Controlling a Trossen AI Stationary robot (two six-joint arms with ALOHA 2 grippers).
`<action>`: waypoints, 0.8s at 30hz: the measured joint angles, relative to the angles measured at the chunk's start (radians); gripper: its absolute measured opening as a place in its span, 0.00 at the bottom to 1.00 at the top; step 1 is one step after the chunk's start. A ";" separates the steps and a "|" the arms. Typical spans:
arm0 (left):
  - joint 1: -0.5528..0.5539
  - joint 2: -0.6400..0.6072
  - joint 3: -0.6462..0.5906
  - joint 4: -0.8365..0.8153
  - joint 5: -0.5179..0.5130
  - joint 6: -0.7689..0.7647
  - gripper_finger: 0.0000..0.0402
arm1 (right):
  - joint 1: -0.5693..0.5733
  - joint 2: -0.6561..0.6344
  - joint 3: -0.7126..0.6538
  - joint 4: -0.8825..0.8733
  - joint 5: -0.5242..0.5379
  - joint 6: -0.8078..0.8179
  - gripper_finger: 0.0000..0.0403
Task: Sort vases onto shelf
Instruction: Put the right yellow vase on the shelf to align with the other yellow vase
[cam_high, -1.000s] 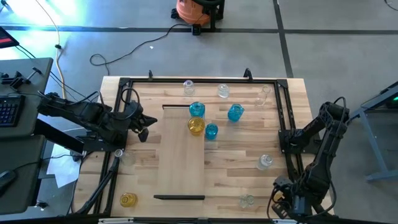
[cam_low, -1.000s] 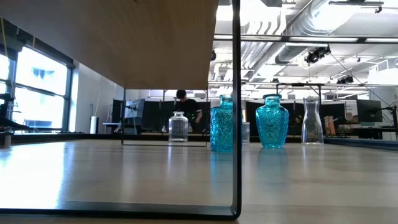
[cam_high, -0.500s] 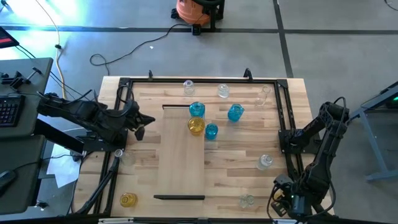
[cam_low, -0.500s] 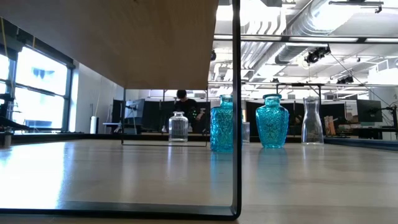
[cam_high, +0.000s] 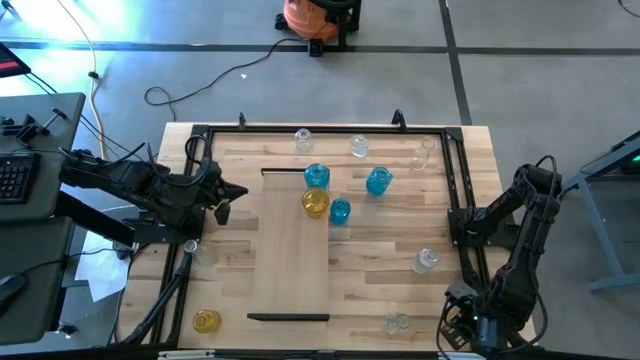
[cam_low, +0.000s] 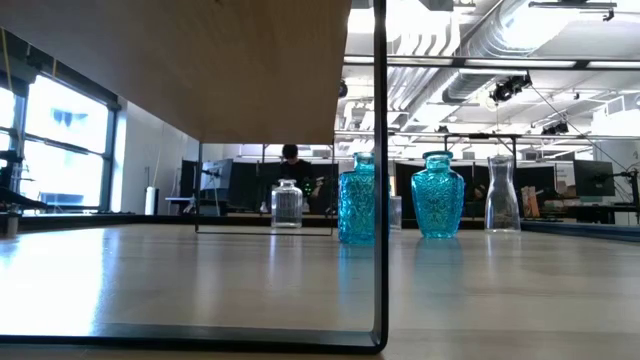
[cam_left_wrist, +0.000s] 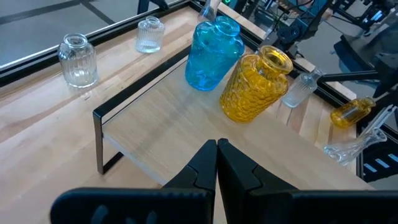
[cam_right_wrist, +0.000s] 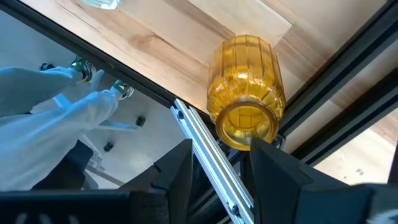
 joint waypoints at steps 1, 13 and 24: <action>0.000 0.000 0.000 0.000 0.000 0.002 0.01 | 0.000 0.000 0.000 0.000 0.000 0.000 0.36; 0.000 0.000 0.000 0.000 -0.008 0.001 0.01 | -0.001 0.059 0.000 0.035 0.029 -0.004 0.36; 0.000 0.000 0.000 0.001 -0.008 -0.003 0.01 | -0.005 0.143 0.005 0.096 0.033 0.000 0.36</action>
